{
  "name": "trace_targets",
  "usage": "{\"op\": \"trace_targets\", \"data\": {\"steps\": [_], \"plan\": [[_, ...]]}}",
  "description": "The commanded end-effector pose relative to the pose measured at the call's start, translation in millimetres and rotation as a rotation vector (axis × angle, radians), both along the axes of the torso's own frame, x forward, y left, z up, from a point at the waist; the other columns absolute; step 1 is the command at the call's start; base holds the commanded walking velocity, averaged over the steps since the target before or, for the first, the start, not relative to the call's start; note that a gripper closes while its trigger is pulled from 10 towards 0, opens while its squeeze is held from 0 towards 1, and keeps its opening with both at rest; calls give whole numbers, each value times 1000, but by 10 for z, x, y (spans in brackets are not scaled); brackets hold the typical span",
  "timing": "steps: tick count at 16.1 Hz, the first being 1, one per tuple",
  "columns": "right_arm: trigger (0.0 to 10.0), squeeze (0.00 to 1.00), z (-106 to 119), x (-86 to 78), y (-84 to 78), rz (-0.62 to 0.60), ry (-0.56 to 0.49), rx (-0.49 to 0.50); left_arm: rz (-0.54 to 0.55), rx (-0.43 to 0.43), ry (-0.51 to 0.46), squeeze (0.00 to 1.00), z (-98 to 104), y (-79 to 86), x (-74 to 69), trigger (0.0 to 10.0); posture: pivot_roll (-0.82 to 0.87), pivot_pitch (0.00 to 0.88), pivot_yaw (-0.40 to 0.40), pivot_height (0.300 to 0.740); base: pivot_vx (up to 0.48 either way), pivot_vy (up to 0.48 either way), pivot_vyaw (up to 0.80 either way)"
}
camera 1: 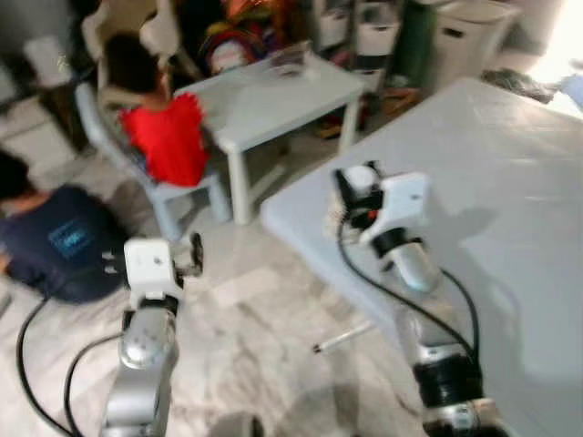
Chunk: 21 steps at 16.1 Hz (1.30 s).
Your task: Restocking fridge
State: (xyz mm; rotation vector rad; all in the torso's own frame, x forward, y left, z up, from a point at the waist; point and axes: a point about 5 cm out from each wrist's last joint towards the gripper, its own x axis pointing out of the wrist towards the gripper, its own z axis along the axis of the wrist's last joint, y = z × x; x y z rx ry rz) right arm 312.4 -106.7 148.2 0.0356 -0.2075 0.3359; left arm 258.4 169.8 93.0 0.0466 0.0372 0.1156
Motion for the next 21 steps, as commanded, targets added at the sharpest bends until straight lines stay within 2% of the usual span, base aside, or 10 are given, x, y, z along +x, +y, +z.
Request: {"op": "trace_targets", "data": {"steps": [1, 6, 8, 12, 14, 16, 17, 19, 21], "plan": [[10000, 0, -82, -30, -84, -14, 46, -11, -18, 3, -2, 0, -28, -55, 14, 10000, -66, 10, 50, 740, 0, 0, 800], [10000, 0, -98, -86, -202, -31, 41, -51, 2, -14, -2, 0, -97, -37, -30, 10000, -73, 0, 47, 740, 0, 0, 800], [10000, 0, -150, -117, -193, -12, 56, -64, 10, -11, 14, 0, -156, -18, -51, 10000, -73, 0, 46, 740, 0, 0, 800], [10000, 0, -151, -110, -179, -15, 49, -69, 18, 2, 6, 0, -151, 41, -50, 10000, -59, 0, 51, 740, 0, 0, 800], [10000, 0, -139, -99, -232, -34, 45, -75, 26, 15, 6, 0, -152, 97, -84, 10000, -59, 0, 55, 740, 0, 0, 800], [10000, 0, -169, -120, -339, -68, 54, -89, 50, 35, 25, 0, -181, 200, -194, 10000, -58, 0, 54, 740, 0, 0, 800], [10000, 0, -219, -171, -441, -97, 70, -104, 72, 57, 52, 0, -237, 307, -330, 10000, -55, 0, 53, 740, 0, 0, 800], [10000, 0, -297, -248, -545, -128, 92, -125, 101, 77, 91, 0, -321, 409, -493, 10000, -54, 0, 48, 740, 0, 0, 800], [10000, 0, -345, -304, -607, -140, 106, -142, 113, 81, 107, 0, -341, 440, -603, 10000, -54, 0, 48, 740, 0, 0, 800]]}}
